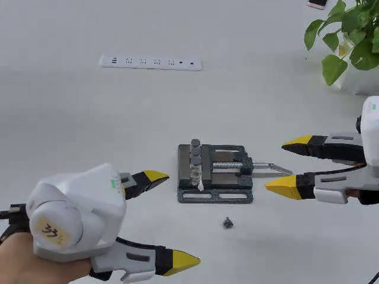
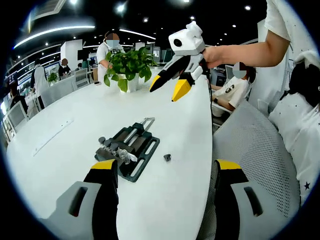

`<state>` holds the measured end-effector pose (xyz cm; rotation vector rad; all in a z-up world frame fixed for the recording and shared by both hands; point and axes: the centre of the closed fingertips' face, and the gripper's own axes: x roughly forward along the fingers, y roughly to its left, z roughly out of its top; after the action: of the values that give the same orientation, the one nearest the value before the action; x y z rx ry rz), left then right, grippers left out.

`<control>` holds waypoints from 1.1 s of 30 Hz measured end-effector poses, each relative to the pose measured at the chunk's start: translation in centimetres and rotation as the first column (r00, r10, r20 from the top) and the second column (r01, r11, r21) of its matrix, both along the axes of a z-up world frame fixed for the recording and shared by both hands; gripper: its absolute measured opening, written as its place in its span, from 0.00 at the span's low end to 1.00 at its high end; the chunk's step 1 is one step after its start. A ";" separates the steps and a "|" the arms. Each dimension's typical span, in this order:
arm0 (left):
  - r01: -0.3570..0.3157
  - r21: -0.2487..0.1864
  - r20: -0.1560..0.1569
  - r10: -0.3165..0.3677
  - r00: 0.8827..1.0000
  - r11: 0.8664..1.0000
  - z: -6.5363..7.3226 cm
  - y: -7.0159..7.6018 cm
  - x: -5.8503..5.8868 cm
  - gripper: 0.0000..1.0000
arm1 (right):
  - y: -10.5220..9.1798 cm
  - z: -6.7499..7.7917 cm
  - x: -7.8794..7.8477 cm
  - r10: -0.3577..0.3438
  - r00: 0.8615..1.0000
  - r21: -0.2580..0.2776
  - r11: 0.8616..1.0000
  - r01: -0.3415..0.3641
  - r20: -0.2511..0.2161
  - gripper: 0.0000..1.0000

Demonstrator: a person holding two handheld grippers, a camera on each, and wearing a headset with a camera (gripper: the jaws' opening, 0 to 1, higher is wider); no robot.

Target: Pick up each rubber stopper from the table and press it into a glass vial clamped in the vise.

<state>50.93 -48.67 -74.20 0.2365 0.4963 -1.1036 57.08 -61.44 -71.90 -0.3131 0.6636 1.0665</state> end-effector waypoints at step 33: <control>-0.052 0.218 -0.181 0.092 0.979 0.975 -9.0 -6.4 1.7 0.31 | -8.2 -3.2 -3.8 -0.046 0.996 0.129 0.991 0.037 0.072 0.72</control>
<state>52.68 -55.12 -83.20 0.2994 0.7901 -1.0065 53.28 -69.59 -75.09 -0.2263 0.5304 1.0476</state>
